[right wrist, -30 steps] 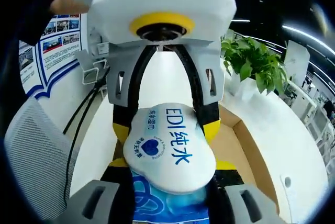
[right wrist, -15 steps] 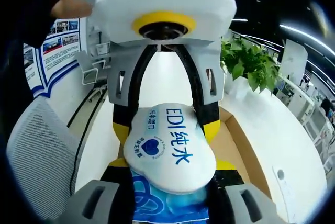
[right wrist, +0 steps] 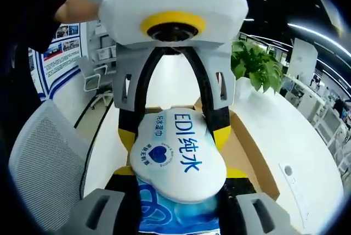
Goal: Operate the shoe box by opening the lid, removing the specified soft item, and placing it in the target area until the item is outside and the box remains undamaged.
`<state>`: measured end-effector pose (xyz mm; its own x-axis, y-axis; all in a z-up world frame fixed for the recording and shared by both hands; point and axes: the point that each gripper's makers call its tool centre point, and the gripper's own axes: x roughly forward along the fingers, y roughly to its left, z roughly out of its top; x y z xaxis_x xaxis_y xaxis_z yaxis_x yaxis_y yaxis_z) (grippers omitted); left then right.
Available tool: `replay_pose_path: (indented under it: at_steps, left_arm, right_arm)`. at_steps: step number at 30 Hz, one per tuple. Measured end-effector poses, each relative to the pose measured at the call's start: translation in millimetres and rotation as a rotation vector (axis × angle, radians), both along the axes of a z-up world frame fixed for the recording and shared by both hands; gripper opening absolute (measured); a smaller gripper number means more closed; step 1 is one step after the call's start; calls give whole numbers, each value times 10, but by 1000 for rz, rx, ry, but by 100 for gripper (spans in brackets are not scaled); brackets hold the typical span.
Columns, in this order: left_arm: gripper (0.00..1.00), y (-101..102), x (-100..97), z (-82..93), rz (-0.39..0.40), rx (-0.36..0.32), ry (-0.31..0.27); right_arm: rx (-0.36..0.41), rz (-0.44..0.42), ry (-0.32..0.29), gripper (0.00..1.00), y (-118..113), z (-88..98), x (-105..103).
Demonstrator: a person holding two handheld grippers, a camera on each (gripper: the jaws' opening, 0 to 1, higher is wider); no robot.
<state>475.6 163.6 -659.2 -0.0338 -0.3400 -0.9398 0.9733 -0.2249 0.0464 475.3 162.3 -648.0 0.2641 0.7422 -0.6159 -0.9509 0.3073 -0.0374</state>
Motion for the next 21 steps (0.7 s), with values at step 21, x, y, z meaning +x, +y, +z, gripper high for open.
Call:
replay_pose_path:
  at_steps: [21]
  left_arm:
    - [65,-561,-34,11,-62,-3,4]
  right_arm:
    - [-2,-61,0,51,-534,35,-34]
